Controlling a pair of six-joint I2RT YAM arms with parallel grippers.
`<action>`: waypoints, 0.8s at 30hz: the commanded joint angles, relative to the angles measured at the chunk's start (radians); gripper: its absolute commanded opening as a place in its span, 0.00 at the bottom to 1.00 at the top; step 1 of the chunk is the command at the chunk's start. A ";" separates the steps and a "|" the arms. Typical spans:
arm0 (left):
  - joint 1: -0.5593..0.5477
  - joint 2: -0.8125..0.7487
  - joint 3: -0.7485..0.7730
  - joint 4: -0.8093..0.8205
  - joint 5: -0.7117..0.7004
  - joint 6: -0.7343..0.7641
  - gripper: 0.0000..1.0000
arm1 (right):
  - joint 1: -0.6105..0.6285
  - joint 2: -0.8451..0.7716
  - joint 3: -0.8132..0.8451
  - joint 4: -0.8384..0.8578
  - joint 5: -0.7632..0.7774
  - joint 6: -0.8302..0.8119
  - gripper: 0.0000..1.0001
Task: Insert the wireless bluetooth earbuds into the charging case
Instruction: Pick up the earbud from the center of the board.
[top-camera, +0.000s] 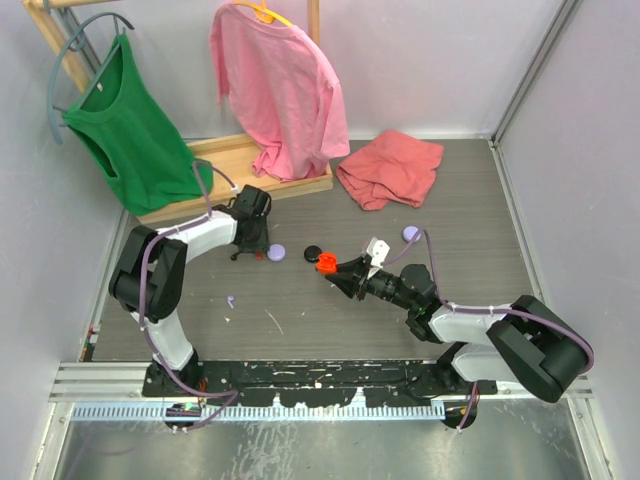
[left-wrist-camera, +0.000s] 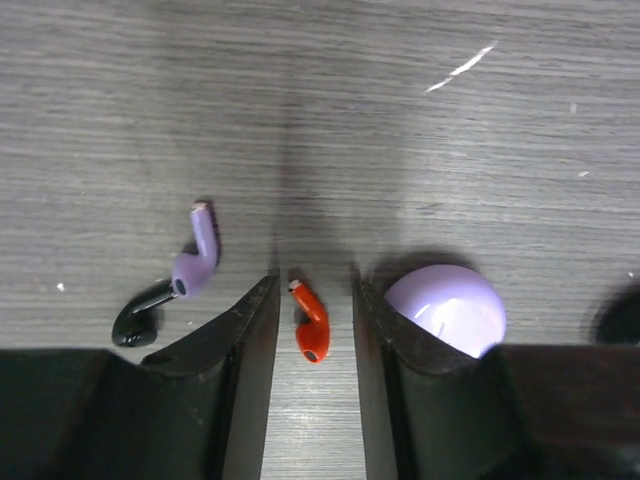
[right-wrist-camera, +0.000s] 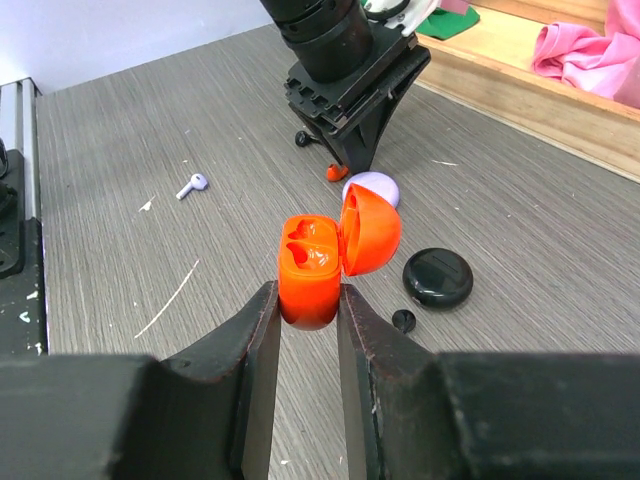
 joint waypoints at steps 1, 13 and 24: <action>0.004 0.021 0.052 0.000 0.072 0.040 0.33 | 0.003 -0.003 0.022 0.042 0.012 -0.022 0.01; -0.014 0.019 0.039 -0.047 0.307 0.140 0.25 | 0.004 -0.006 0.026 0.027 0.012 -0.022 0.01; -0.027 -0.076 0.041 -0.146 0.300 0.153 0.29 | 0.002 -0.009 0.026 0.022 0.012 -0.025 0.01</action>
